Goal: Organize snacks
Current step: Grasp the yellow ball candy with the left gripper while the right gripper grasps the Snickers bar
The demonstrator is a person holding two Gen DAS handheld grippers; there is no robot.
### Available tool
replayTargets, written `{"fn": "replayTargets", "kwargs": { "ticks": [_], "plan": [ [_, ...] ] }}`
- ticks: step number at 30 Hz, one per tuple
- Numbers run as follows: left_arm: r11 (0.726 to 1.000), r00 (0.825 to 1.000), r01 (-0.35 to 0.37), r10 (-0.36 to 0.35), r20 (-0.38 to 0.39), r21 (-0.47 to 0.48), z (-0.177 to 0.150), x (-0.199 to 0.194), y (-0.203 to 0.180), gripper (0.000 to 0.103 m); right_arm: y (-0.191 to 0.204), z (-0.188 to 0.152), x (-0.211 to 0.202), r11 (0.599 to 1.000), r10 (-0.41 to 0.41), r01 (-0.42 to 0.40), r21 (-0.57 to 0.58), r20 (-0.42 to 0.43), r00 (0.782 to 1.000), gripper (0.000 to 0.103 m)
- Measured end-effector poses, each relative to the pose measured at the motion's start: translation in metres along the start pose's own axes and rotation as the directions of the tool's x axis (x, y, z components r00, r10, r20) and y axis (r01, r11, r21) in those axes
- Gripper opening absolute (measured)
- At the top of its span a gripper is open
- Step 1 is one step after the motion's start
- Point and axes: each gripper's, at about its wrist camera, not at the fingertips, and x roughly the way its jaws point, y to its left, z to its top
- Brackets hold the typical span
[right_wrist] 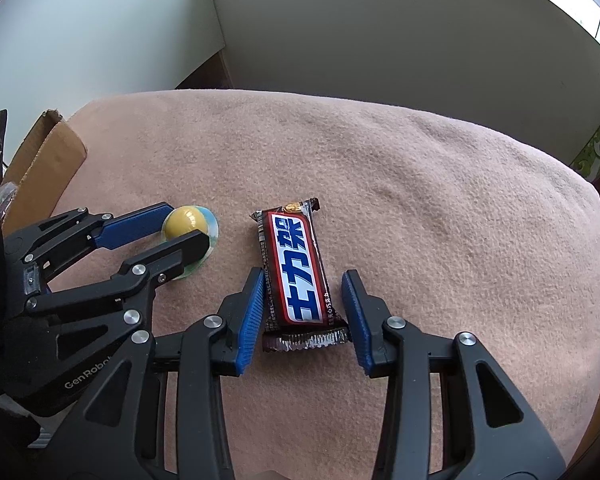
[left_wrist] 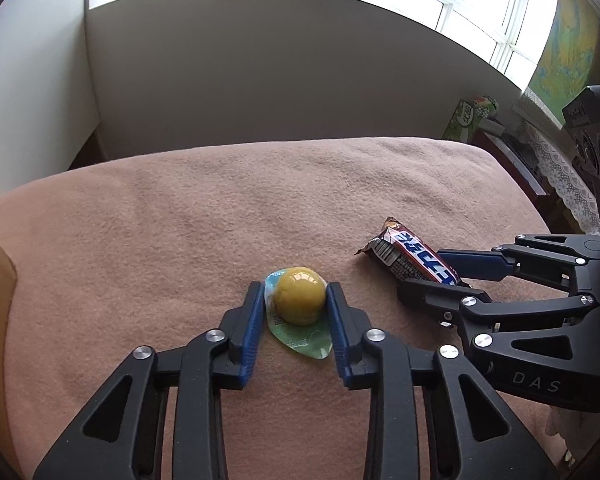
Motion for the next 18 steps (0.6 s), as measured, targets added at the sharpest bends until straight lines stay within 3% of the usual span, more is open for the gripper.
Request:
{"fn": "replayTargets", "kwargs": {
  "ticks": [6, 10, 18],
  "plan": [
    [1.000, 1.000, 0.000, 0.000, 0.006, -0.004, -0.002, -0.003, 0.001, 0.025, -0.001, 0.000, -0.001, 1.000, -0.003, 0.003, -0.001, 0.001, 1.000, 0.040],
    [1.000, 1.000, 0.010, -0.010, 0.000, -0.016, -0.007, -0.010, 0.007, 0.025, -0.003, -0.002, -0.003, 1.000, 0.004, -0.004, 0.009, 0.006, 1.000, 0.033],
    [0.999, 1.000, 0.013, -0.013, 0.001, -0.040, -0.028, -0.029, 0.016, 0.024, -0.001, -0.019, -0.013, 0.998, 0.031, -0.033, 0.052, 0.033, 0.999, 0.030]
  ]
}}
